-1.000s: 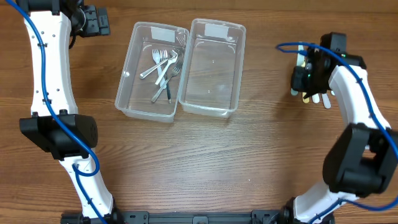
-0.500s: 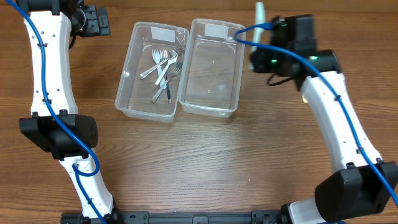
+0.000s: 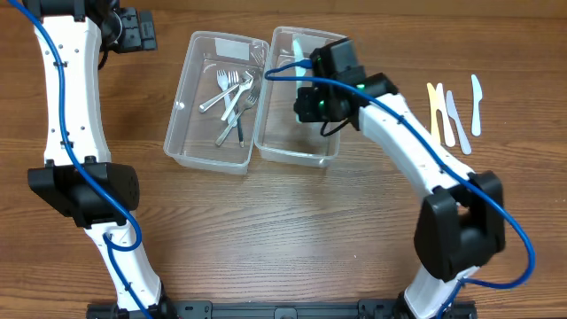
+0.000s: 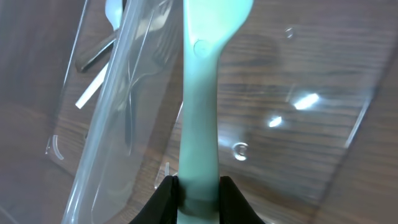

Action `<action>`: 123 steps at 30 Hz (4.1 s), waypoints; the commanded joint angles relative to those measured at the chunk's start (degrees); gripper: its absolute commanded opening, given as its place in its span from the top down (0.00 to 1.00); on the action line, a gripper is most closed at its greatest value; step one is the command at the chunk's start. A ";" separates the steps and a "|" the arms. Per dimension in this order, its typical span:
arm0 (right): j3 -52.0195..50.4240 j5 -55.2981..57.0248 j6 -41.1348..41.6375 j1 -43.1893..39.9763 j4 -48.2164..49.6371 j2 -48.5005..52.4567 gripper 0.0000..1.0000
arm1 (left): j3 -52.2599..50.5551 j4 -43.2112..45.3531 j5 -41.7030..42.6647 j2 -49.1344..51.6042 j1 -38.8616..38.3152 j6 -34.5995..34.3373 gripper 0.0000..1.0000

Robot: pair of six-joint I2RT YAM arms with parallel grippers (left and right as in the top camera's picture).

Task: Pack container
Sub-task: 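Carry the blue knife into the right container and release, then return the right gripper to the knives and grasp the yellow knife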

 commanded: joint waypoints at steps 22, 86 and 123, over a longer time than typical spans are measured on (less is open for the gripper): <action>34.51 18.62 -5.38 -19.58 -25.00 -1.33 0.17 | 0.48 0.22 -0.33 0.00 0.48 -1.25 0.00; -2.80 9.11 -19.82 -37.86 -7.80 10.47 0.32 | 0.48 0.22 -0.35 0.00 0.48 -1.25 0.00; -6.84 11.30 -18.60 -37.86 -6.80 10.67 0.85 | 0.48 0.22 -0.33 0.00 0.48 -1.25 0.00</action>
